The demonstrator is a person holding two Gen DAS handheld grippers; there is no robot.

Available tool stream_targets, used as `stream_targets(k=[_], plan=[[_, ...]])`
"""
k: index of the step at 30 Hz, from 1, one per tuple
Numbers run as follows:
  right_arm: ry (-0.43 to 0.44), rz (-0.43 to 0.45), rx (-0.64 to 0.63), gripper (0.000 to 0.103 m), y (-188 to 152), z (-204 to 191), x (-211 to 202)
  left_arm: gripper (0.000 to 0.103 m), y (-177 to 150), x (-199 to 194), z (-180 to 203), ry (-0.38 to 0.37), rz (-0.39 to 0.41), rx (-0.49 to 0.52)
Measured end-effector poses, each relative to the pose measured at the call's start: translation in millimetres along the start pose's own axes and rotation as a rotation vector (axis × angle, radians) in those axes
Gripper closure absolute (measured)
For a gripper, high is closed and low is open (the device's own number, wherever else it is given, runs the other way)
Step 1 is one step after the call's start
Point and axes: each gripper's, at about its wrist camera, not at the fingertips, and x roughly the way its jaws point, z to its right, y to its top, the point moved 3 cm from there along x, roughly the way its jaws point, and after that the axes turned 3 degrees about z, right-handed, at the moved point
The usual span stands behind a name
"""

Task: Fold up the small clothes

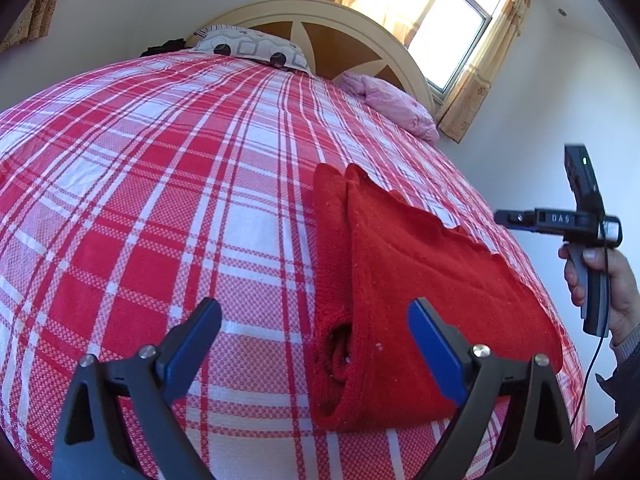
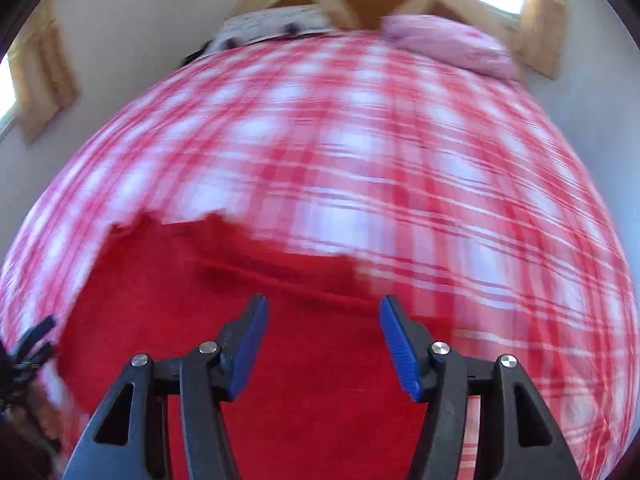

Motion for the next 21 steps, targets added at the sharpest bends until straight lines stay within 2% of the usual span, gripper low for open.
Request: stream_targets(k=[4, 6, 16, 17, 18, 21], plan=[[0.121, -0.037, -0.017, 0.044, 22, -58, 25, 0.006, 0, 1, -4, -0.016, -0.009, -0.024], [0.151, -0.042, -0.007, 0.044, 30, -82, 39, 0.006, 0, 1, -4, -0.026, -0.007, -0.028], [0.209, -0.074, 0.125, 0.044, 58, -139, 118, 0.006, 0, 0, -7, -0.084, -0.010, -0.058], [0.187, -0.081, 0.115, 0.049, 59, -143, 124, 0.006, 0, 1, -8, -0.092, -0.012, -0.066], [0.155, -0.082, 0.095, 0.069, 58, -148, 131, 0.006, 0, 1, -8, -0.099, -0.012, -0.073], [0.135, -0.058, 0.047, 0.101, 62, -158, 136, 0.006, 0, 1, -9, -0.109, -0.012, -0.083]])
